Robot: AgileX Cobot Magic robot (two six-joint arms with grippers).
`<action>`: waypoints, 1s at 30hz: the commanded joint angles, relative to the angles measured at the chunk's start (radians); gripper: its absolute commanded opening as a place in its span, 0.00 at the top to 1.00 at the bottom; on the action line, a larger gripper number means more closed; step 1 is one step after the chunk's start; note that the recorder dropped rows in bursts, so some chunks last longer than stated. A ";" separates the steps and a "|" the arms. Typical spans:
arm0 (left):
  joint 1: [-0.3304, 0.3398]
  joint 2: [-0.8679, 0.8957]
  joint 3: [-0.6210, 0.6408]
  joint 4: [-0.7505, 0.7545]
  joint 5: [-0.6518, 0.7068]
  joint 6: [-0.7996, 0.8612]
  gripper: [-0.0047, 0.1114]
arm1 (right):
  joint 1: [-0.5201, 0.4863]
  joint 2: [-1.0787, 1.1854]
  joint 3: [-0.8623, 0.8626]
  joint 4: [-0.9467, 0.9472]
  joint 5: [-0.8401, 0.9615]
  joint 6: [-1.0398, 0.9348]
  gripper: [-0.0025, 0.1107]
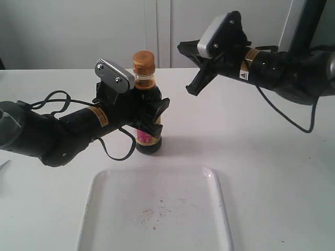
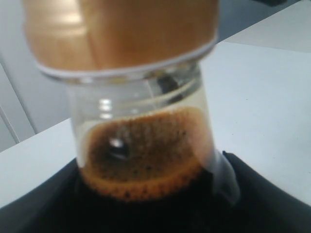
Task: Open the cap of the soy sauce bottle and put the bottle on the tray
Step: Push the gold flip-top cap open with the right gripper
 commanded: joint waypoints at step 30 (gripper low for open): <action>-0.009 0.002 0.007 0.043 0.040 -0.053 0.96 | 0.116 0.107 -0.134 -0.035 -0.070 -0.155 0.98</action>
